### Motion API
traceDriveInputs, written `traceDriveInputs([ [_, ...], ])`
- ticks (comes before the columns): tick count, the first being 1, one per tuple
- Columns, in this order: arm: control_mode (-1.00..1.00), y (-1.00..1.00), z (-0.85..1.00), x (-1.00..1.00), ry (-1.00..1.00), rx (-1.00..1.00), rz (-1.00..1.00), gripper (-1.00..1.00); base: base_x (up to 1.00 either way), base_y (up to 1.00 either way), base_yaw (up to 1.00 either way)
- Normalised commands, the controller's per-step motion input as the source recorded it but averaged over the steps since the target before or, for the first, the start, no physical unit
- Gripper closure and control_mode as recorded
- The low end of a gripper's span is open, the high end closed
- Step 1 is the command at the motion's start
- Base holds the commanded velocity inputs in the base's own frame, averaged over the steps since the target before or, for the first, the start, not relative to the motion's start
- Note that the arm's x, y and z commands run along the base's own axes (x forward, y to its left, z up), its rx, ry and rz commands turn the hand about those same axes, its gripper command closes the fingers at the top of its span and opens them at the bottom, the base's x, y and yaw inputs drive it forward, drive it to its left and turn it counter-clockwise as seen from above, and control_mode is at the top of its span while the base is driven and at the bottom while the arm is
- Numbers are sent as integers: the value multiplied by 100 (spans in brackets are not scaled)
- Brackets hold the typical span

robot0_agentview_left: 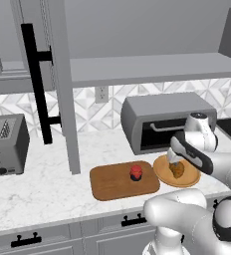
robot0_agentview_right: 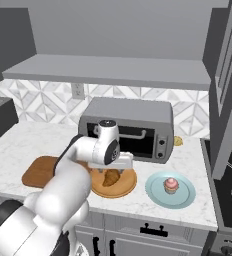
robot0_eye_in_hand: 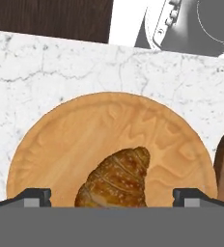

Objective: From the different types of pastries on the counter, select a croissant and place it on the cutting board. Then retrieve a jar of jam from the cabinet and place it alongside the croissant on the cutting board.

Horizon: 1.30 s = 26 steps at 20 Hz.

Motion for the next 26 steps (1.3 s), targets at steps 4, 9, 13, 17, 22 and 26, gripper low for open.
traceDriveInputs([
  [4,-100,3,-31,6,0,0,-1,-100,0,0,0],
  [9,-100,8,-23,29,0,0,-2,-100,0,0,0],
  [13,-100,5,-35,27,0,0,-1,-100,0,0,0],
  [17,-100,0,-49,27,0,0,-1,-100,0,0,0],
  [22,-100,7,-58,8,0,0,-2,100,0,0,0],
  [26,-100,9,-33,0,1,0,-4,100,0,0,0],
])
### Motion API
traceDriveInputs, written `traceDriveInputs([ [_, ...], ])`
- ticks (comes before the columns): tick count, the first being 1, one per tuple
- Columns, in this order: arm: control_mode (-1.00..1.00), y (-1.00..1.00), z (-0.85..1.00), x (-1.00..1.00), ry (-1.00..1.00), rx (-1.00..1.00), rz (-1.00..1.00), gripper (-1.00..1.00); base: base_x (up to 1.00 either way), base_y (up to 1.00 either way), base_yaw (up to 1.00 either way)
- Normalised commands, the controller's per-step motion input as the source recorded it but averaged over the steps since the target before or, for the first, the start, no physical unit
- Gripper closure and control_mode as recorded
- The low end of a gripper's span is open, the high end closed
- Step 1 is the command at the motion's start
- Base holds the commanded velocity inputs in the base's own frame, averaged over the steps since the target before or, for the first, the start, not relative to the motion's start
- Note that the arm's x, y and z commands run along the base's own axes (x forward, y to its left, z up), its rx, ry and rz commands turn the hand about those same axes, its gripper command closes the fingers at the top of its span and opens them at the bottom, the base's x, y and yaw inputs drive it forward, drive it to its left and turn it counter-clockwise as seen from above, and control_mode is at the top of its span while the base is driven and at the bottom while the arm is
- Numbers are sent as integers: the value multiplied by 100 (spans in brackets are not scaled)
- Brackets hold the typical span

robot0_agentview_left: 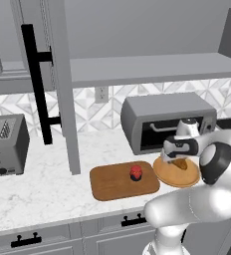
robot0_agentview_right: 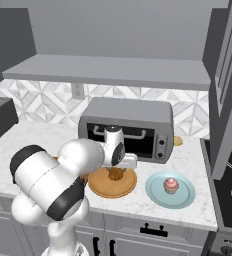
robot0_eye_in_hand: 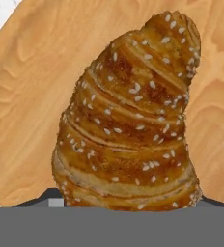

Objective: From the different types of pastries on the counter, select a croissant and place it on the cutting board. Then retrieve a jar of jam from the cabinet and place it alongside the croissant on the cutting board.

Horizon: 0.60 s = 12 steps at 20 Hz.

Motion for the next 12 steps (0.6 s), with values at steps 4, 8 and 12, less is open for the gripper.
traceDriveInputs([
  [4,-100,0,10,-28,0,0,-2,100,0,0,0],
  [8,-100,0,24,-87,0,0,0,100,0,0,0],
  [12,-100,28,27,-62,0,0,0,100,0,0,0],
])
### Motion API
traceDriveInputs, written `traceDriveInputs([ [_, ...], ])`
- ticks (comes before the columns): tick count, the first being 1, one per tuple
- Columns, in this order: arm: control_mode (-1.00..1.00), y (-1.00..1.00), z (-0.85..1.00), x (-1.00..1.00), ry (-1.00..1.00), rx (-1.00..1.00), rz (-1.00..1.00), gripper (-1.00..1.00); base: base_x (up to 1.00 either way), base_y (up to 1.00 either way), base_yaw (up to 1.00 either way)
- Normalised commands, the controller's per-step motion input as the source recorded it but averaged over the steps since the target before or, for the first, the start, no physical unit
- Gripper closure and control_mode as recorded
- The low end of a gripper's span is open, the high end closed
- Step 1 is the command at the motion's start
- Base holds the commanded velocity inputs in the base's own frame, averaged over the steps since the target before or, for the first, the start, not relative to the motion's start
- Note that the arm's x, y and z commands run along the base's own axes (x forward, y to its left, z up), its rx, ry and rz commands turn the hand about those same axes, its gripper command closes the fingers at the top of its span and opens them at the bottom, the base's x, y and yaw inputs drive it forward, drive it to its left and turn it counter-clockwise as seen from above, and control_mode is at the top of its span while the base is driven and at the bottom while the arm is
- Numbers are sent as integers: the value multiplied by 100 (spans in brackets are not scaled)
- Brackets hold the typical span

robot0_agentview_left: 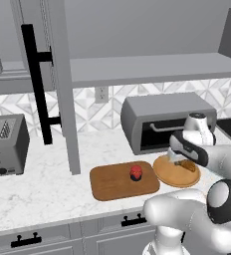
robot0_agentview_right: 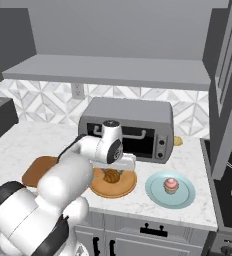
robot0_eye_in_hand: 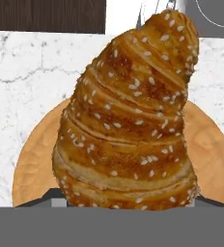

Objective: From the different types of pastries on the counter, select a croissant and place it on the cutting board. Then retrieve a jar of jam from the cabinet and place it alongside the croissant on the cutting board.

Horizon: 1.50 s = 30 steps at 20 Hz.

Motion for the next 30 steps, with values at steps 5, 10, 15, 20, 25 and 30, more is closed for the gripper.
traceDriveInputs([
  [5,-100,60,39,-20,-3,-6,2,100,0,0,0],
  [10,-100,36,53,-29,-10,-9,3,100,0,0,0],
  [15,-100,36,46,-28,-6,-4,0,100,0,0,0],
  [20,-100,37,56,-9,0,0,0,100,0,0,0],
  [25,-100,49,56,0,3,0,0,100,0,0,0],
  [30,-100,58,51,0,7,0,0,100,0,0,0],
])
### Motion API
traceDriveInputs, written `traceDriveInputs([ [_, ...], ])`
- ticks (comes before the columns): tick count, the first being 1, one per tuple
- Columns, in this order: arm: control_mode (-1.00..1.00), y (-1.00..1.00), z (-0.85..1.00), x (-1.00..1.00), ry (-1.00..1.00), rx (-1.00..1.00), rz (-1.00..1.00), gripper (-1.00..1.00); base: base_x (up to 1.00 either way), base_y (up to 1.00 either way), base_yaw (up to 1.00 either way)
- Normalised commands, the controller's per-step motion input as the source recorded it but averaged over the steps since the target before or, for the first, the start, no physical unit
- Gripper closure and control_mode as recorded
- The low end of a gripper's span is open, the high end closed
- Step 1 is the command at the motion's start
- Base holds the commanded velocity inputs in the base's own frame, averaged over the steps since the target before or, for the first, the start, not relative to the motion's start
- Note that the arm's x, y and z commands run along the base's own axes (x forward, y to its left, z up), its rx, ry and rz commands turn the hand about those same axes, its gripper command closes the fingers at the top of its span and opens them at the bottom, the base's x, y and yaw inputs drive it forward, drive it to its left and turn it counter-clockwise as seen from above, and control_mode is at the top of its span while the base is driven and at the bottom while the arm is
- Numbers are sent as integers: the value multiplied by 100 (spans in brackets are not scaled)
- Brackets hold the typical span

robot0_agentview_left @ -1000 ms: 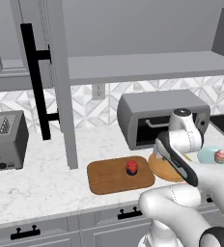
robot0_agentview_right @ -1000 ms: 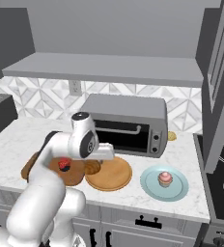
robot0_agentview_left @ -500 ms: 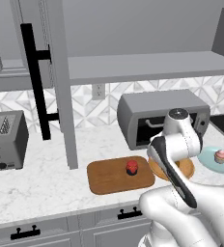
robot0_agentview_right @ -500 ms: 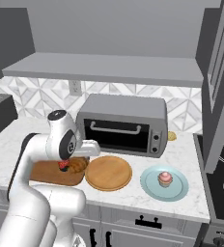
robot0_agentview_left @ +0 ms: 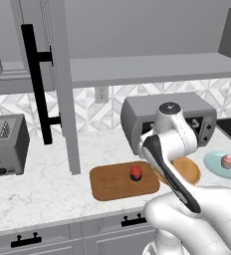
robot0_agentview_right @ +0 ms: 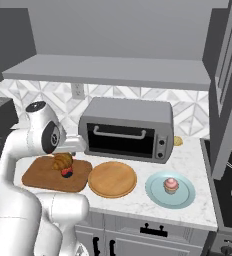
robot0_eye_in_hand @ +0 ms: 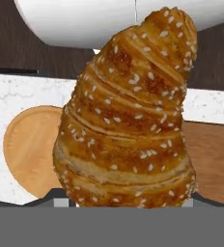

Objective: From the different types of pastries on the counter, select a croissant and place it on the cutting board. Then retrieve a jar of jam from the cabinet and place it alongside the croissant on the cutting board.

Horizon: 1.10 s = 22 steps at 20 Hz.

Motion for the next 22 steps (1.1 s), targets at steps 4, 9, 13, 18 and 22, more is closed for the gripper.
traceDriveInputs([
  [4,-100,59,40,-12,6,0,0,100,0,0,0],
  [9,-100,55,1,-23,8,0,0,100,0,0,0],
  [13,-100,31,-6,-21,10,0,0,100,0,0,0],
  [18,-100,40,-10,-2,1,2,0,100,0,0,0],
  [22,-100,33,-24,0,0,5,0,100,0,0,0],
])
